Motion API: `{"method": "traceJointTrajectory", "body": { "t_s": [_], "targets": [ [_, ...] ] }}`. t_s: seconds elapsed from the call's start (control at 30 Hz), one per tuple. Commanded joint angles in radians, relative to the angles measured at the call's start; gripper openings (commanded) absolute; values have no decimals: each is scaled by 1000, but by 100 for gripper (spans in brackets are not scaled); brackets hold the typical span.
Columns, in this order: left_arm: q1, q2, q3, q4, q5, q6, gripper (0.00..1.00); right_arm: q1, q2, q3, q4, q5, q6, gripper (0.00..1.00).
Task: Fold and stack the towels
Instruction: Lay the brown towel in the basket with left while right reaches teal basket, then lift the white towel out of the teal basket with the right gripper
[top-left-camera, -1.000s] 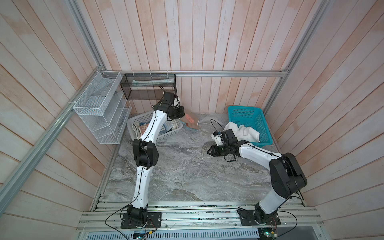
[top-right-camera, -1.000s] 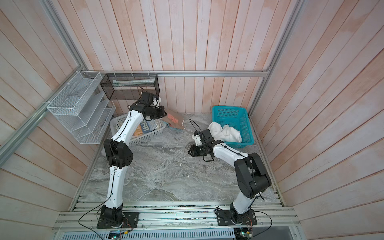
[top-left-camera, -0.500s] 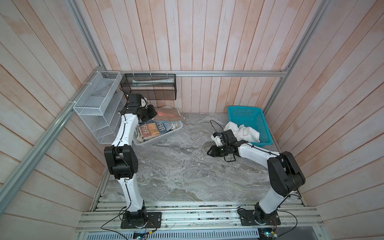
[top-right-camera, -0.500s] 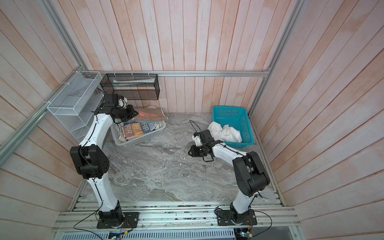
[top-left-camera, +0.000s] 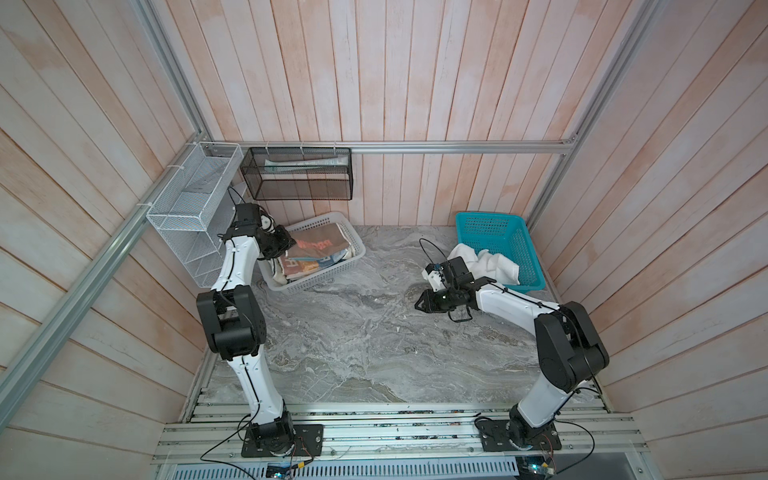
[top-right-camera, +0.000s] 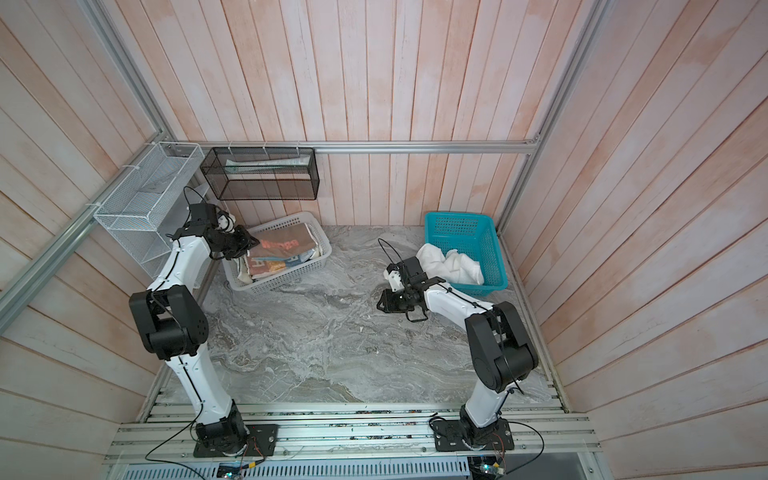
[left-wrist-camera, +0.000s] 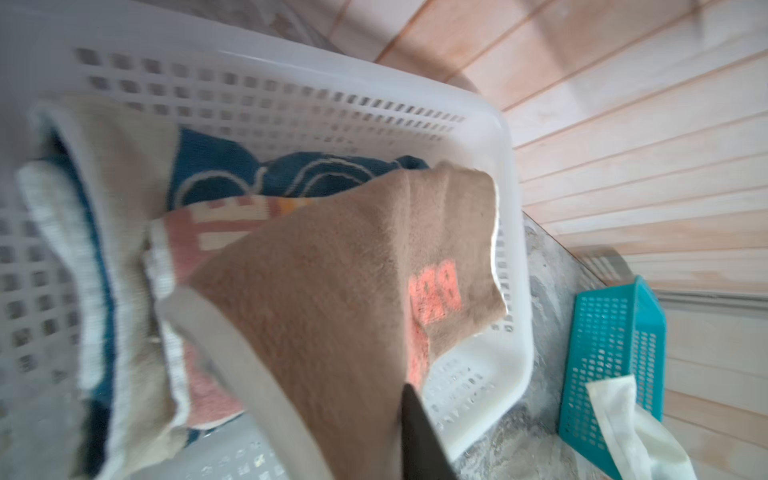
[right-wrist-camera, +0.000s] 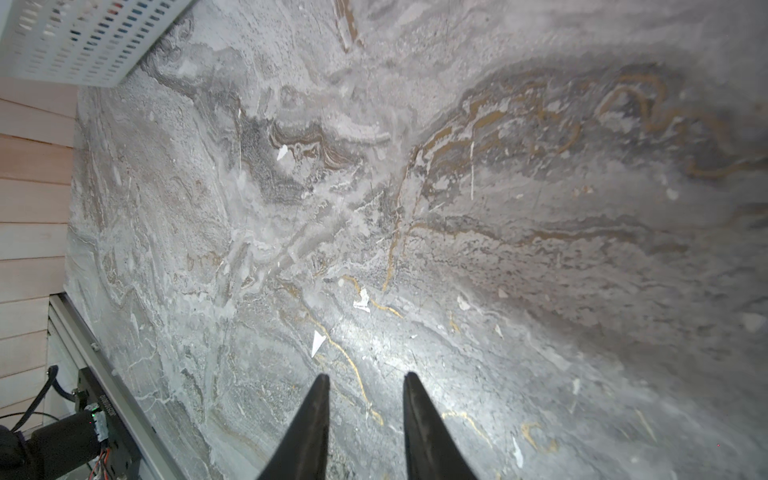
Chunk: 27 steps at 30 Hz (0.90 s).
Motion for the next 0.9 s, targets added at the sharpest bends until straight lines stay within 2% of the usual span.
{"method": "traceJointTrajectory", "body": {
  "t_s": [0.0,0.1,0.17,0.27,0.4,0.5,0.57,0.73,0.87],
  "targets": [
    [5,-21,44,-62,-121,90,52,-28,-45,111,-104,67,-67,33],
    [-19,-72,33,-23,-154,129,61,-75,-61,188,-170,134,-102,36],
    [-39,-97,22,-5,-176,151,61,-119,-69,218,-197,170,-136,38],
    [-72,-112,7,17,-158,167,61,-206,-79,251,-238,302,-146,42],
    [-178,-117,-34,57,-148,200,60,-353,-77,299,-293,434,-121,52],
    [-280,-111,-87,123,-106,198,60,-455,-64,295,-298,425,-105,58],
    [-353,-93,-114,165,-68,185,59,-487,-48,307,-311,433,-107,62],
    [-514,-27,-166,261,10,137,59,-519,-5,356,-345,475,-105,64],
    [-597,11,-223,335,68,88,59,-520,37,383,-384,624,-120,68]
  ]
}}
